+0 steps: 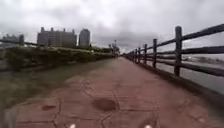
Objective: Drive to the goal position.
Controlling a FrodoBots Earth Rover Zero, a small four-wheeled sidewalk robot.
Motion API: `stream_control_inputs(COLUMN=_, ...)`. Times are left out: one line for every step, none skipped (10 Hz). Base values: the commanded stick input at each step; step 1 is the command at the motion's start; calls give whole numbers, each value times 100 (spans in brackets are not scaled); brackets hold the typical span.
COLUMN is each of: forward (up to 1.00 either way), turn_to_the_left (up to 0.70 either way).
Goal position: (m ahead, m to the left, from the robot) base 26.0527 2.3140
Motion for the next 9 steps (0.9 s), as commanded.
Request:
stream_control_inputs(forward=81, turn_to_the_left=0)
stream_control_inputs(forward=81, turn_to_the_left=0)
stream_control_inputs(forward=81, turn_to_the_left=0)
stream_control_inputs(forward=81, turn_to_the_left=0)
stream_control_inputs(forward=81, turn_to_the_left=0)
stream_control_inputs(forward=81, turn_to_the_left=0)
stream_control_inputs(forward=81, turn_to_the_left=0)
stream_control_inputs(forward=81, turn_to_the_left=0)
stream_control_inputs(forward=81, turn_to_the_left=0)
